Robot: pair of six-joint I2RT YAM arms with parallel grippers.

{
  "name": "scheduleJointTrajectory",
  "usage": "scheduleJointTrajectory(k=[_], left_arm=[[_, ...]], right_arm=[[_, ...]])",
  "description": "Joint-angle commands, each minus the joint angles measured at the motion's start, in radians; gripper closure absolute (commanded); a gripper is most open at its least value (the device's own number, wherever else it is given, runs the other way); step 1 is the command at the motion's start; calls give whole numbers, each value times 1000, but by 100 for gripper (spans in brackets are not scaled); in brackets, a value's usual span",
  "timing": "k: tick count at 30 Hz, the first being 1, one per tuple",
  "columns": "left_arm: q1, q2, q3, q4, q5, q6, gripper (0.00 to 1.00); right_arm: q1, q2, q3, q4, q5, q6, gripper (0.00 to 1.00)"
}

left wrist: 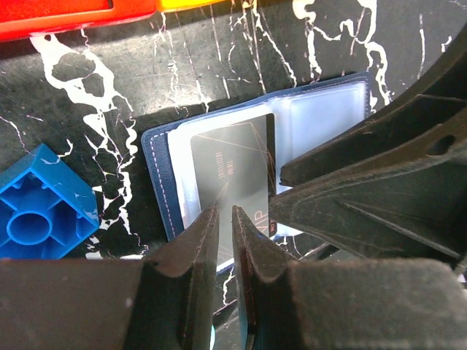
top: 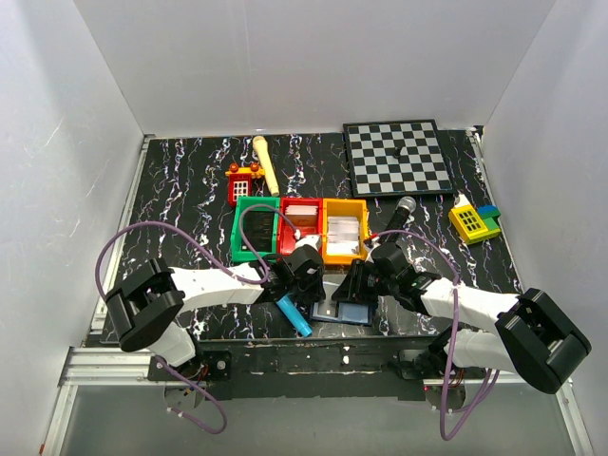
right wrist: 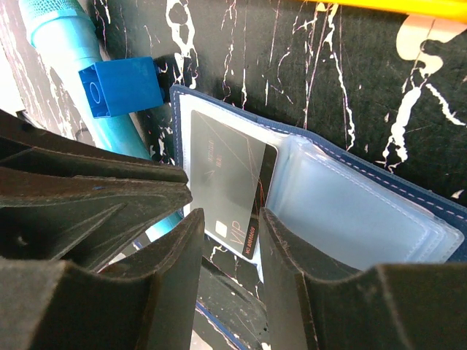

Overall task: Take the credit cards out of the card holder
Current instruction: Remove the credit card from the card holder.

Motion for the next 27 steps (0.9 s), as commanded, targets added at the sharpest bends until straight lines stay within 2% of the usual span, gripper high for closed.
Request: scheduleJointTrajectory(k=[1, 27], left_arm=[[-4, 10, -7, -14, -20, -4, 87], [-4, 67, -25, -8, -6, -14, 90]], right_arm=[[6, 5, 1, 24, 4, -10, 56], [6, 34, -1, 39, -1, -9, 56]])
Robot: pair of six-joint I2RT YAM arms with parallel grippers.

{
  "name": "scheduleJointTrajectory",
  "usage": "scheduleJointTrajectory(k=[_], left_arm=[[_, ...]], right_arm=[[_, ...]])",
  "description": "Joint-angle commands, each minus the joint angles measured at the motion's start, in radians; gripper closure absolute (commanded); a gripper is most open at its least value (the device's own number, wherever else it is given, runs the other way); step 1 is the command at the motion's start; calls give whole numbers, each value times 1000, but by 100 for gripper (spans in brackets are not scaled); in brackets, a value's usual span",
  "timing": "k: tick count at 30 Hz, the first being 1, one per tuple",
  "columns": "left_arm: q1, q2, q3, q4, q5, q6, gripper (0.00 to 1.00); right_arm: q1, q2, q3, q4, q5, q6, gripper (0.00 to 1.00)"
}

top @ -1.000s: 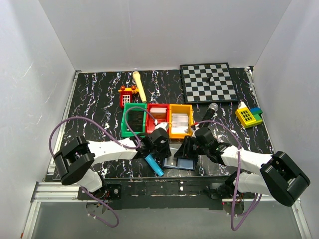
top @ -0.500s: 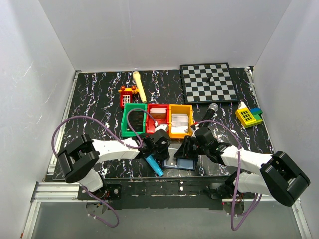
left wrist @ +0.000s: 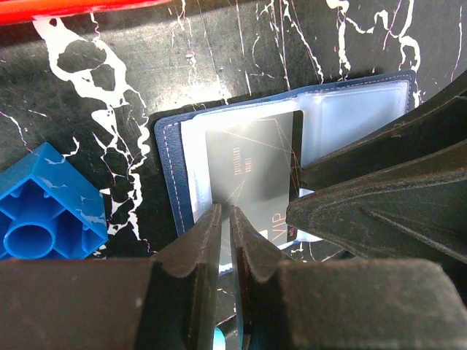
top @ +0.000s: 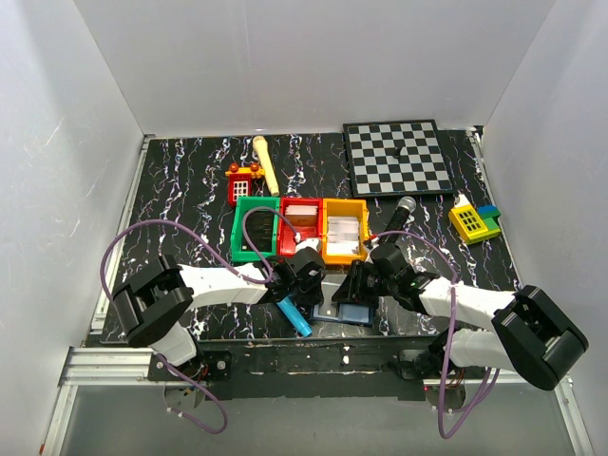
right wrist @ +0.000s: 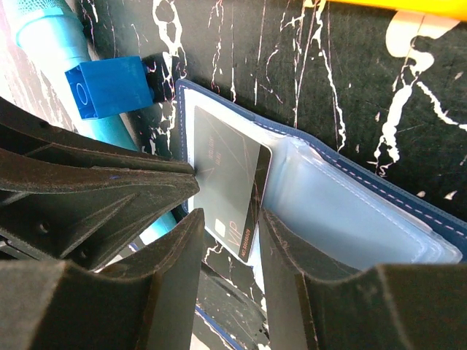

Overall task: Take the credit cards out of the card holder
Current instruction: Remove the credit card from the card holder.

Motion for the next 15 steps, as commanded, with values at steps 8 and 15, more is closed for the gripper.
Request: scheduleJointTrajectory(k=[8, 15], left_arm=[[-4, 23, -27, -10, 2, -11, 92], [-4, 37, -25, -12, 7, -11, 94]], right_arm=[[6, 26, 7, 50, -15, -12, 56], [6, -12, -12, 101, -25, -12, 57]])
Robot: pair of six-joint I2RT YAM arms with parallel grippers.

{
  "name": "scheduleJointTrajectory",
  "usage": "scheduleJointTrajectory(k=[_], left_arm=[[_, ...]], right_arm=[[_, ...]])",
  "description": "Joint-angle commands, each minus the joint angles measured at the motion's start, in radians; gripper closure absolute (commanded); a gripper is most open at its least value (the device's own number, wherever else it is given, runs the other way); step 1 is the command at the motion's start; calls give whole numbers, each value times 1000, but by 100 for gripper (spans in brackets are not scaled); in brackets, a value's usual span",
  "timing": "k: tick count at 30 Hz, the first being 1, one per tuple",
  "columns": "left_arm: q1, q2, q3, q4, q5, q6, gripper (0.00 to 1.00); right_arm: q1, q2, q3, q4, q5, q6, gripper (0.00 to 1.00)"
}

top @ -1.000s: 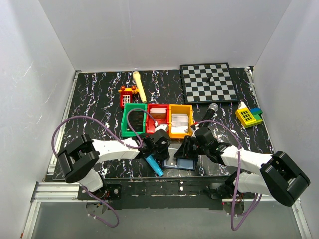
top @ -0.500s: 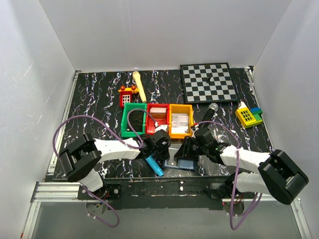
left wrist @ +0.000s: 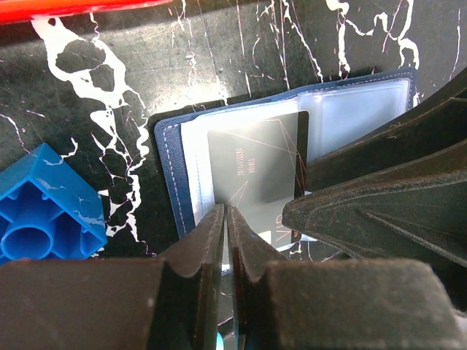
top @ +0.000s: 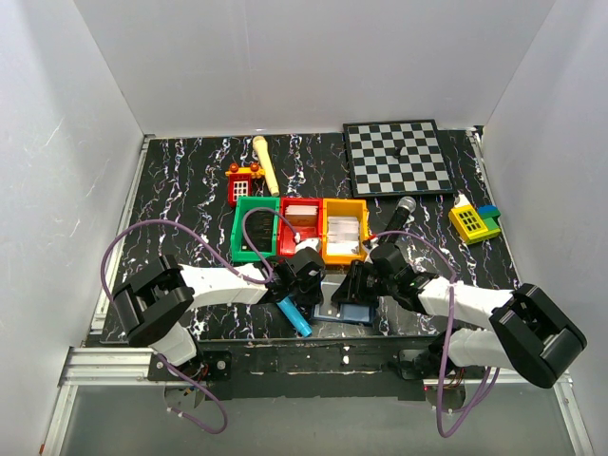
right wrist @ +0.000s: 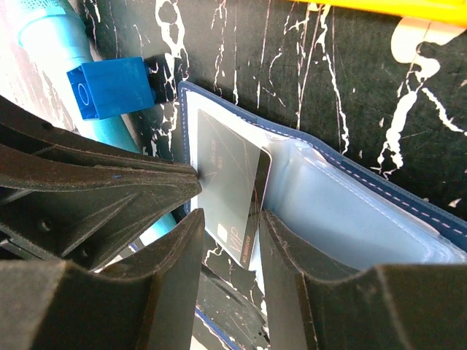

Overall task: Take the credit cards out of the card holder
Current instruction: Remove the credit card from the card holder.

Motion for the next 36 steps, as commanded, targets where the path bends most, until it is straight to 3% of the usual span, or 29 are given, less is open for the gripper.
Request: scheduleJointTrajectory(k=[1, 9, 22, 36], left_arm=[[-4, 37, -20, -24, 7, 2, 94], [-3, 52, -14, -26, 14, 2, 97], [-1, 65, -16, -16, 29, 4, 99], [-1, 61, -23, -7, 32, 2, 100]], right_arm=[[6, -35, -14, 89, -23, -10, 57], [6, -69, -50, 174, -59, -6, 64], [6, -81, -89, 287, -96, 17, 62], [6, -135, -92, 301, -73, 42, 61]])
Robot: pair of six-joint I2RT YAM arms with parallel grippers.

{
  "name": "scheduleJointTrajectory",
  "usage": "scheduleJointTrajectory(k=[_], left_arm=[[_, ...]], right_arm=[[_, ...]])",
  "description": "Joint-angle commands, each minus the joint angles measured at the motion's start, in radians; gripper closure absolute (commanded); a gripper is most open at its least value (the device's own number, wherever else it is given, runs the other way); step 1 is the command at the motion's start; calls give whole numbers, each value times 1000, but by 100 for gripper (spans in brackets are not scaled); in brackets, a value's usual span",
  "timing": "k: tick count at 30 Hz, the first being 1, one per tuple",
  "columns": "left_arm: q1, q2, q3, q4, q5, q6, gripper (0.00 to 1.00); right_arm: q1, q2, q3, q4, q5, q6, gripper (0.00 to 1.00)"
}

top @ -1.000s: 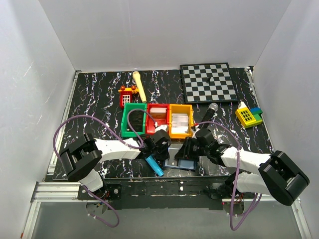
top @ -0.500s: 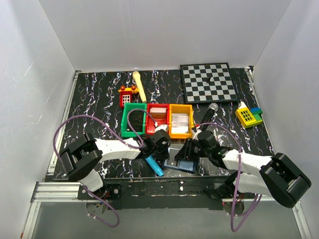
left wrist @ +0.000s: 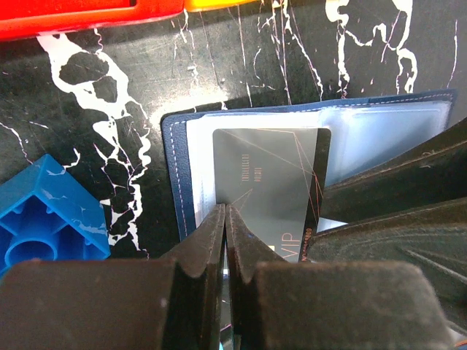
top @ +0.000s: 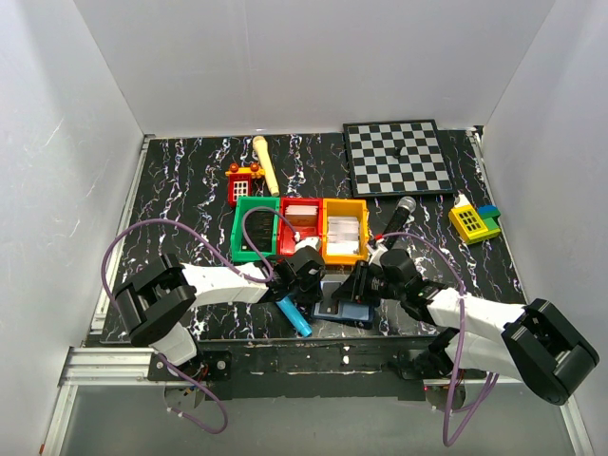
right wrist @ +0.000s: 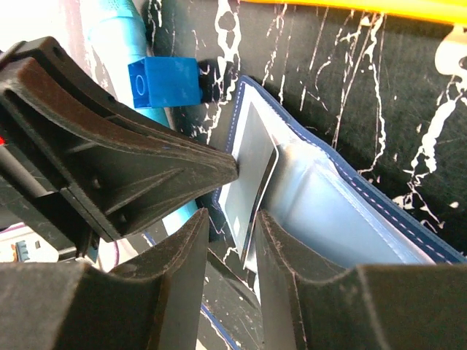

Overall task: Take the credit cards out of the card holder
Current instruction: Remove the credit card from the card holder.

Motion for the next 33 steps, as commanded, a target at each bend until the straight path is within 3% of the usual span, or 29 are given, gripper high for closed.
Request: scheduleJointTrajectory(k=[1, 33], left_arm=[[-10, 50, -24, -22, 19, 2, 100], [-10, 34, -49, 11, 30, 6, 100]], right_arm=[[11, -27, 7, 153, -43, 31, 61], [12, 145, 20, 266, -133, 77, 60]])
